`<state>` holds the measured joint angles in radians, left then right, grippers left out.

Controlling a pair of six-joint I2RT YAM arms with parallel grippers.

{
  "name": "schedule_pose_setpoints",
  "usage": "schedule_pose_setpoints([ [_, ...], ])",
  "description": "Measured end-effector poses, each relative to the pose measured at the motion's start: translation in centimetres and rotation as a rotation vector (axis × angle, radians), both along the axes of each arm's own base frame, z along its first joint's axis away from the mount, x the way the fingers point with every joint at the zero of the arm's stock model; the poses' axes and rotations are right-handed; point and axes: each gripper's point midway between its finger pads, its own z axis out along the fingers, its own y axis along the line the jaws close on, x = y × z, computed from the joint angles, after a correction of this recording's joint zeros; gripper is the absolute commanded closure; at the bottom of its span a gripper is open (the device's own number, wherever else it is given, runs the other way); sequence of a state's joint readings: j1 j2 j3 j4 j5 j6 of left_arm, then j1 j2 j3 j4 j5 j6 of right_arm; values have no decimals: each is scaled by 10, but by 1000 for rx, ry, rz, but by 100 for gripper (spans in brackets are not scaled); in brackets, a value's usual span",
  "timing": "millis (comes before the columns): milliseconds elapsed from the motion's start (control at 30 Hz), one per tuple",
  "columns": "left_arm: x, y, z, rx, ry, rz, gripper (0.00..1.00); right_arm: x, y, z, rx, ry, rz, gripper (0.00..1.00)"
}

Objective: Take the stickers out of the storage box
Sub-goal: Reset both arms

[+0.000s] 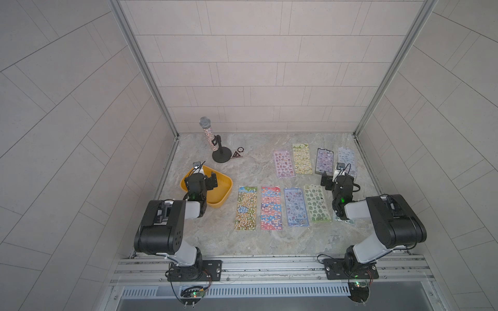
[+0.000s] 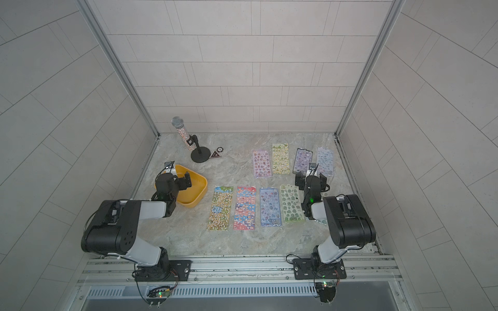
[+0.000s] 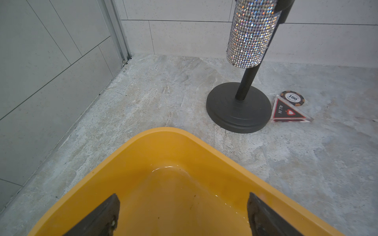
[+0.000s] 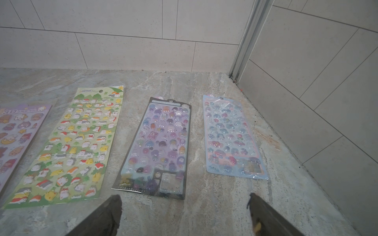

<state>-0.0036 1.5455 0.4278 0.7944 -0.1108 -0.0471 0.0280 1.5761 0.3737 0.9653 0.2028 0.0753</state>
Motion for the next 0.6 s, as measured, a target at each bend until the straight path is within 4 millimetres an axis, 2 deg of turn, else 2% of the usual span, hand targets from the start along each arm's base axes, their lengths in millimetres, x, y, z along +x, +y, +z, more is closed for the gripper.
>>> schedule_pose_setpoints([
  [600, -2, -1, -4, 9, 22, 1, 0, 0, 0, -1, 3, 4, -1, 0],
])
